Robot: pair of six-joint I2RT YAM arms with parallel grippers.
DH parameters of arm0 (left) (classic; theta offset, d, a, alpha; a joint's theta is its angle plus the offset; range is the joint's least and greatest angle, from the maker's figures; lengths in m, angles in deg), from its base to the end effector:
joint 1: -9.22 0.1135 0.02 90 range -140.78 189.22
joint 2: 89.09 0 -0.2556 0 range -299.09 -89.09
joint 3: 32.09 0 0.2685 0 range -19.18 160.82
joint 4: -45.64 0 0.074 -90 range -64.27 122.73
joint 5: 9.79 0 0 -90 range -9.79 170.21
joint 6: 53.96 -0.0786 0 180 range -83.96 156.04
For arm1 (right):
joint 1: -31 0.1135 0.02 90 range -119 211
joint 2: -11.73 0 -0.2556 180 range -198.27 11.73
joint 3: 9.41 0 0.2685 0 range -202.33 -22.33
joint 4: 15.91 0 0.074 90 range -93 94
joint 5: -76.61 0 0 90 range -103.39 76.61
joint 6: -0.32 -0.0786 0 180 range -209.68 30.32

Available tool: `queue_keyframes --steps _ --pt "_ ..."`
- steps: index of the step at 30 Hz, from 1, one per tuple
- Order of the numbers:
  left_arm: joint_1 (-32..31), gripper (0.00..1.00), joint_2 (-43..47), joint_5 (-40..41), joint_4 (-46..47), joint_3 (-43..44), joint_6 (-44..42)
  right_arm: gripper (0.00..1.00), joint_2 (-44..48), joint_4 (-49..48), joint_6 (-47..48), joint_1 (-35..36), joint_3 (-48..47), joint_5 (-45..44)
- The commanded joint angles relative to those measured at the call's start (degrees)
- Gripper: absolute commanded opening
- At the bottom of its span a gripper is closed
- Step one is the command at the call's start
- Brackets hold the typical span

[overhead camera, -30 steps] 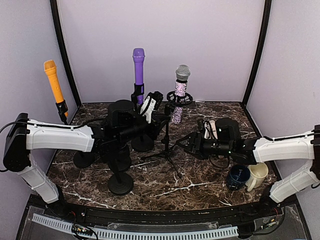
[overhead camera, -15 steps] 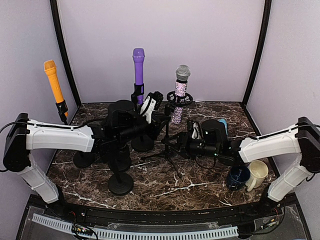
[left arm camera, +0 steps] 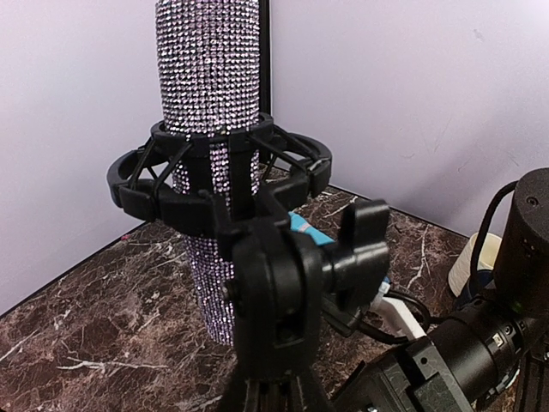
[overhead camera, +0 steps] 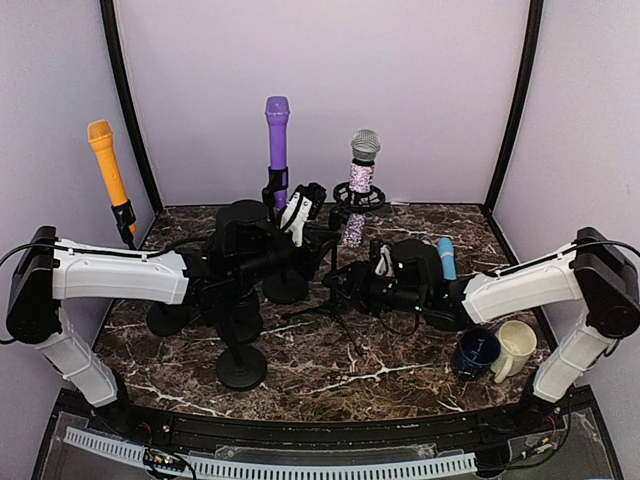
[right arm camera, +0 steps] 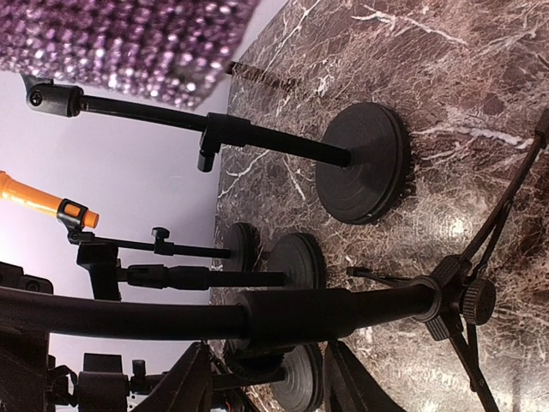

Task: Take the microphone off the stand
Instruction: Unscrew the knob on the stand of the microphone stand.

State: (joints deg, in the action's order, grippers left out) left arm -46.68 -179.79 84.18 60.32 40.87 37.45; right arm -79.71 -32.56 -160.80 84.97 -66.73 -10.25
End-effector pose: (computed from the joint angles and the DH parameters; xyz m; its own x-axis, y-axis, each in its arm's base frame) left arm 0.2462 -0.3539 0.2791 -0.0493 0.0290 -0.9984 0.7863 0.6174 -0.0209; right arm 0.2284 0.3213 0.1726 -0.8503 0.4372 -0.2931 -0.1042 0.4061 0.9079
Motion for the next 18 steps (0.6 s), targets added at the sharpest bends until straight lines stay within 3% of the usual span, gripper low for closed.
queue_keyframes --steps 1,18 --pt "-0.8 0.00 0.7 -0.8 3.6 0.0 0.9 0.44 -1.7 -3.8 -1.4 0.6 -1.9 -0.9" --pt "-0.9 0.00 -0.1 -0.7 3.9 0.5 0.6 0.40 -3.7 -3.9 -3.3 1.8 -3.8 -2.2"
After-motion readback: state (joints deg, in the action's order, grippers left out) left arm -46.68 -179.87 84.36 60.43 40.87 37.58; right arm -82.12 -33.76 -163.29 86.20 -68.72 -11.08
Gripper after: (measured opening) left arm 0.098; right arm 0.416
